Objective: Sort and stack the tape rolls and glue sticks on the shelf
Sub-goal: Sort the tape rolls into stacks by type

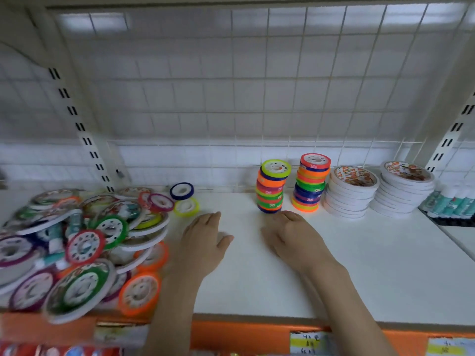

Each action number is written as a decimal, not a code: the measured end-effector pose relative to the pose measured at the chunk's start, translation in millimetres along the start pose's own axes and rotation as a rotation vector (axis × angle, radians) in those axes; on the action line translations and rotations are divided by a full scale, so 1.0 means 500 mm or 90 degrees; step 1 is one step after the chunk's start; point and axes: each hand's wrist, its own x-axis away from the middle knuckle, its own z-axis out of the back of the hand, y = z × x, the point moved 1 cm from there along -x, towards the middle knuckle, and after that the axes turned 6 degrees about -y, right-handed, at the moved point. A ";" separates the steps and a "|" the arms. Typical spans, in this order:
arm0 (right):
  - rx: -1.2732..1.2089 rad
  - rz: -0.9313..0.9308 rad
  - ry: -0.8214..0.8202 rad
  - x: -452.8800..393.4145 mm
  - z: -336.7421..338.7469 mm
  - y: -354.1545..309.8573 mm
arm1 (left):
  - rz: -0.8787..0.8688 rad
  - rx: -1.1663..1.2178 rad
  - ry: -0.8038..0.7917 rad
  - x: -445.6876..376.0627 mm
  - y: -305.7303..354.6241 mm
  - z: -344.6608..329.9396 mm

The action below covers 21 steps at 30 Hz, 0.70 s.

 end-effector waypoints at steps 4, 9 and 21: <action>-0.013 0.071 -0.028 -0.046 -0.023 -0.092 | 0.029 -0.035 0.060 0.039 -0.077 0.049; -0.024 0.108 -0.038 -0.111 -0.024 -0.193 | 0.077 0.033 0.125 0.087 -0.167 0.117; 0.062 0.129 -0.126 -0.227 -0.089 -0.312 | 0.142 0.041 0.162 0.159 -0.281 0.178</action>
